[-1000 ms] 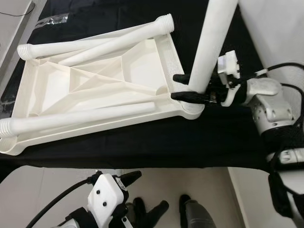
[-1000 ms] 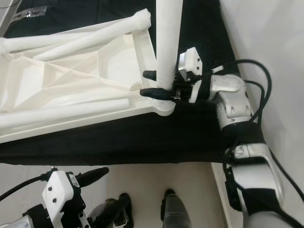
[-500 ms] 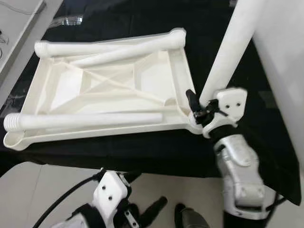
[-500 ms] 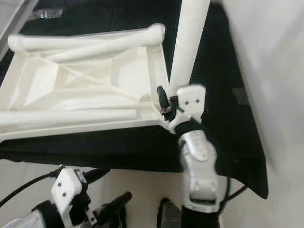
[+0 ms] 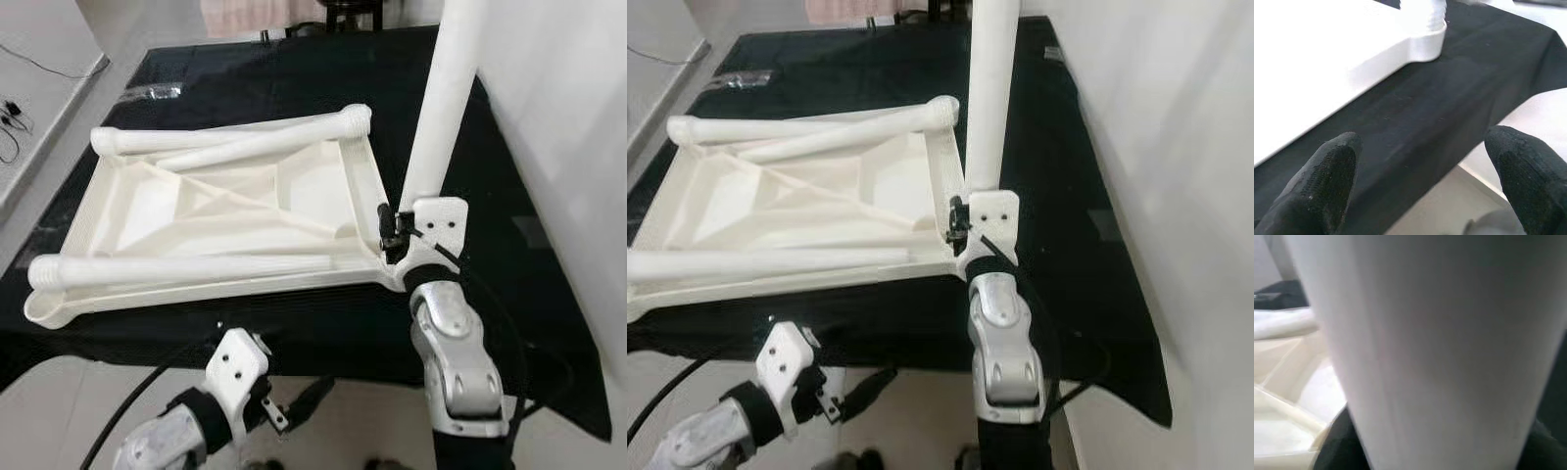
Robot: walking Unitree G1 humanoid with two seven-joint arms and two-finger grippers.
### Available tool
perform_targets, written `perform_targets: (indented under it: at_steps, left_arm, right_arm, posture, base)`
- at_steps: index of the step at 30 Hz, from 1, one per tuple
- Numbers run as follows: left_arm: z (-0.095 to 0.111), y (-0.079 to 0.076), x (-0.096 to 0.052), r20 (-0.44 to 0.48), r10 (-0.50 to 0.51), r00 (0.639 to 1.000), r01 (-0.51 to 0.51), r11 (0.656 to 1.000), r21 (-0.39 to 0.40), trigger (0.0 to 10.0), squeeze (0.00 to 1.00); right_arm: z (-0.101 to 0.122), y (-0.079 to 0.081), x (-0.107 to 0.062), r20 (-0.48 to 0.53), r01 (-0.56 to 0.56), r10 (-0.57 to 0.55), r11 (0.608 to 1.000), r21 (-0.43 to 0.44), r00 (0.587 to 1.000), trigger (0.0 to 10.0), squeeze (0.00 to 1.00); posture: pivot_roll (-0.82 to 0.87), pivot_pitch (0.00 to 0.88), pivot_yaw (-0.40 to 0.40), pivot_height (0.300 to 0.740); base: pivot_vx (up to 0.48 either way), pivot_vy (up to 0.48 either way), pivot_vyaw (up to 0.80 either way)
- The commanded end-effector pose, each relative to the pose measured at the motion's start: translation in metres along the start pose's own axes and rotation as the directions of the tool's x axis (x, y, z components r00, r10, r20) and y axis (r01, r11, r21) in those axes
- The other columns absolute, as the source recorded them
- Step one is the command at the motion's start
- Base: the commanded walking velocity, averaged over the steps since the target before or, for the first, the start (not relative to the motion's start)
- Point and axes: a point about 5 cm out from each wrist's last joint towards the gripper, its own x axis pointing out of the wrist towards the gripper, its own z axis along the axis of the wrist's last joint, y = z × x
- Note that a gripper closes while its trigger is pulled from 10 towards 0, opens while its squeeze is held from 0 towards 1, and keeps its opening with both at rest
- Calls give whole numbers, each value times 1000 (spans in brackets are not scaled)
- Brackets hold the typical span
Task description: Building children table
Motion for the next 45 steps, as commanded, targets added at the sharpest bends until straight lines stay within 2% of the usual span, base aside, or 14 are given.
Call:
perform_targets:
  at_steps: [1, 12, 13, 14, 15, 22, 25, 26, 28, 29, 30, 31, 39, 45]
  left_arm:
    - [-5, 3, 0, -7, 17, 1000, -17, 1000, 5, 10000, 0]
    - [-10, 10, 6, 4, 34, 999, -34, 999, 25, 10000, 0]
    - [-11, 11, 8, 7, 34, 999, -34, 999, 28, 10000, 0]
    - [-11, 11, 8, 7, 34, 999, -34, 999, 28, 10000, 0]
    - [-12, 11, 9, 11, 34, 999, -34, 999, 32, 10000, 0]
    - [-13, 11, 15, 23, 36, 999, -37, 998, 45, 10000, 0]
    - [-14, 11, 16, 31, 39, 999, -41, 998, 52, 10000, 0]
    - [-14, 11, 16, 31, 39, 999, -41, 998, 52, 10000, 0]
    - [-14, 11, 16, 33, 40, 999, -42, 998, 53, 10000, 0]
    - [-14, 11, 16, 35, 42, 998, -44, 998, 51, 10000, 0]
    - [-14, 12, 17, 37, 44, 998, -46, 998, 49, 10000, 0]
    - [-14, 12, 16, 39, 44, 998, -46, 998, 32, 10000, 0]
    - [-16, 12, 14, 41, 41, 998, -41, 999, -2, 10000, 0]
    - [-20, 15, 11, 43, 62, 997, -61, 998, -19, 10000, 0]
  right_arm:
    - [-13, 0, 0, -51, -28, 30, 998, 53, 998, 10000, 1000]
    - [30, -10, 18, 171, -353, 333, 931, 97, 927, 10000, 961]
    - [36, -14, 22, 179, -427, 413, 903, 47, 893, 10000, 463]
    - [36, -14, 22, 179, -427, 413, 903, 47, 893, 10000, 463]
    - [42, -20, 30, 161, -488, 484, 873, -18, 860, 10000, 0]
    - [56, -35, 55, 85, -656, 673, 737, -162, 735, 10000, 0]
    - [47, -32, 60, -26, -778, 788, 601, -183, 615, 10000, 0]
    - [47, -32, 60, -26, -778, 788, 601, -183, 615, 10000, 0]
    - [44, -32, 62, -60, -796, 802, 576, -184, 594, 8706, 0]
    - [40, -32, 64, -85, -811, 811, 560, -171, 578, 3176, 0]
    - [39, -33, 66, -100, -822, 820, 546, -161, 564, 3176, 0]
    - [37, -33, 67, -119, -840, 833, 523, -145, 540, 0, 0]
    - [34, -34, 73, -137, -858, 848, 499, -122, 513, 0, 0]
    - [4, -43, 71, -196, -790, 771, 611, -43, 606, 0, 0]
  posture:
    - [-12, 87, 58, 740]
    - [-11, 66, 58, 740]
    - [-12, 63, 54, 740]
    - [-12, 63, 54, 740]
    - [-11, 57, 49, 740]
    - [-4, 46, 31, 740]
    - [7, 46, 19, 740]
    - [7, 46, 19, 740]
    - [8, 47, 16, 740]
    - [8, 48, 13, 740]
    - [8, 48, 13, 740]
    - [8, 50, 8, 740]
    - [6, 44, 5, 740]
    - [-9, 43, 5, 740]
  base:
    - [0, 0, 0]
    - [0, 0, 0]
    - [0, 0, 0]
    - [0, 0, 0]
    - [0, 0, 0]
    - [0, 0, 0]
    - [0, 0, 0]
    - [0, 0, 0]
    - [0, 0, 0]
    - [0, 0, 0]
    - [0, 0, 0]
    - [0, 0, 0]
    - [0, 0, 0]
    - [0, 0, 0]
